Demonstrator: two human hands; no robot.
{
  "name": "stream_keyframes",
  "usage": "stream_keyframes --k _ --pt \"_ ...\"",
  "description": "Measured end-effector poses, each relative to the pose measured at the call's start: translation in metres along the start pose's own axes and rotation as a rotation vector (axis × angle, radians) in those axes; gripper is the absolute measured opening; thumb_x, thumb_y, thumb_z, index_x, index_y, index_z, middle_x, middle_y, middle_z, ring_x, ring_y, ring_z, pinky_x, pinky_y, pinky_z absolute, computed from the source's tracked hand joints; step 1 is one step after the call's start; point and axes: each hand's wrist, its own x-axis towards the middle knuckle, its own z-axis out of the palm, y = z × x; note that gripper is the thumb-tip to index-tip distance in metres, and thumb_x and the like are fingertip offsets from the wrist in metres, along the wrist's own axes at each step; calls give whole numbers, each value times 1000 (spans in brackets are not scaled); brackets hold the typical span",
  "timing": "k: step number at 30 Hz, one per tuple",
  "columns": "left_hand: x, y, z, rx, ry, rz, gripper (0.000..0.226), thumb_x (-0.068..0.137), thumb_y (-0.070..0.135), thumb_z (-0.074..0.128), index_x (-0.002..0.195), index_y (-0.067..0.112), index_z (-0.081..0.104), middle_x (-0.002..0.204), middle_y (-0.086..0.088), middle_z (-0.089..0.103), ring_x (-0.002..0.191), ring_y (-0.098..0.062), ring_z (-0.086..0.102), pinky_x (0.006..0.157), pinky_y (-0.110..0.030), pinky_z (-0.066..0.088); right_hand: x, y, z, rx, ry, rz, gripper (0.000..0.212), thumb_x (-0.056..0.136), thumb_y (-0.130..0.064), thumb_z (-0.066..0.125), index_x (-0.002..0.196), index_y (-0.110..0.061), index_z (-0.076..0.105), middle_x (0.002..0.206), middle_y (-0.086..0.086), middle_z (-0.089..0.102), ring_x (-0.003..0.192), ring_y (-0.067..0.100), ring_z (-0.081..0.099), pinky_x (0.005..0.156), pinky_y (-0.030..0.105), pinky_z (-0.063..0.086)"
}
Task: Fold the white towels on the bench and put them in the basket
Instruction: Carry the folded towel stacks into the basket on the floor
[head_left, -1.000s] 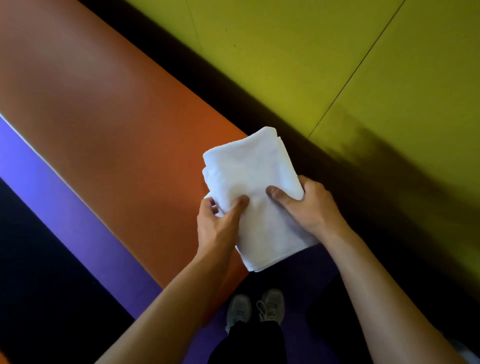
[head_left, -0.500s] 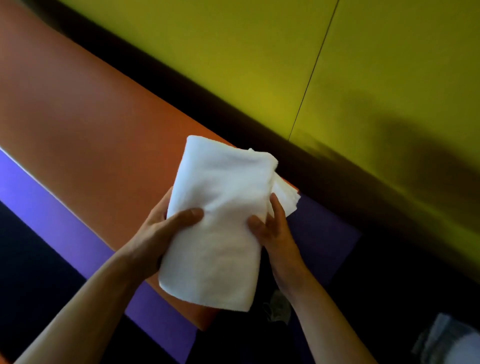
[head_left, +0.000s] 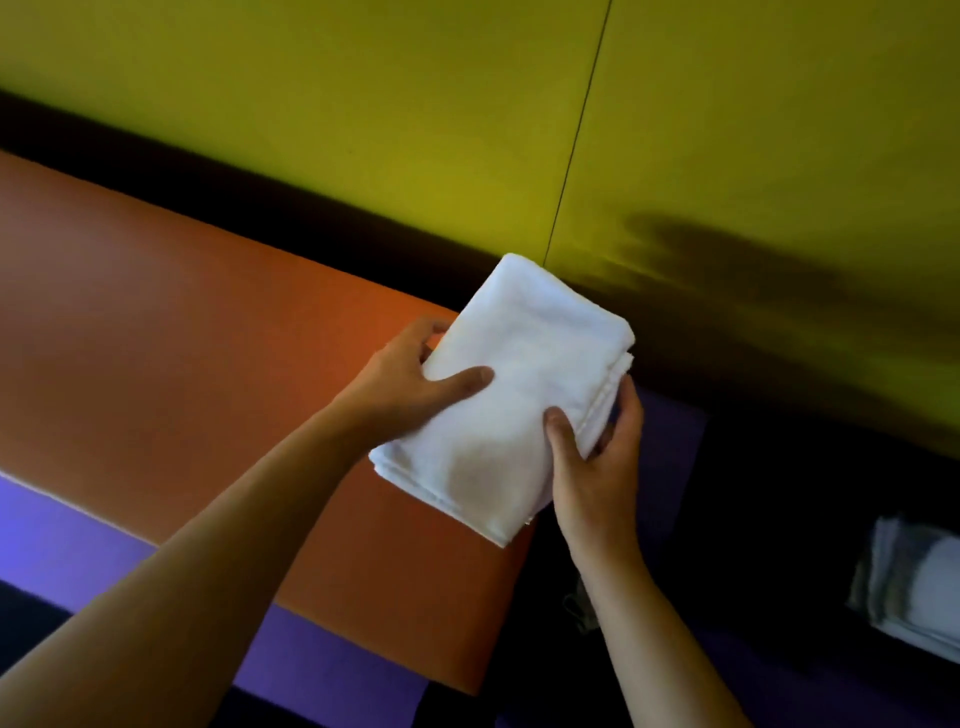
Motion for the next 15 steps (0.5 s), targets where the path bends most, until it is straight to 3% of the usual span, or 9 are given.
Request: stream_keyframes --k 4,6,9,10,12,15 --pt "8 -22 24 115 46 6 61 89 62 61 140 33 40 132 1 60 105 -20 61 89 -40 52 14 20 6 -202 80 29 88 83 -55 70 152 -41 18 150 -1 46 128 18 56 95 44 57" --pt "4 -26 23 100 127 98 58 92 54 62 141 34 38 131 1 57 107 -18 59 91 -42 52 4 19 3 -174 140 -38 83 85 -49 74 152 -40 25 149 -7 40 126 12 53 92 33 57" --pt "-7 -32 20 111 178 354 47 95 33 62 140 37 46 132 5 48 113 -9 51 98 -39 50 -17 19 -4 -350 192 -273 67 85 -42 78 143 -32 47 152 -2 34 134 6 40 100 11 42" --pt "-9 -33 19 159 158 421 46 96 31 62 139 38 48 136 5 45 119 -10 48 103 -40 47 -22 22 -5 -383 161 -334 60 85 -43 78 137 -33 52 153 1 34 138 6 36 103 15 42" --pt "-3 -39 19 286 80 478 43 96 37 61 137 43 51 151 1 35 136 -20 38 111 -44 37 -19 30 -3 -422 66 -354 50 85 -54 74 131 -40 58 157 -1 29 142 12 35 104 39 50" --pt "12 -51 23 272 -113 339 40 99 52 51 137 60 43 165 -4 13 154 -25 8 118 -52 20 -5 38 4 -465 -70 -167 56 80 -74 64 132 -62 48 163 -7 11 148 23 28 105 57 45"
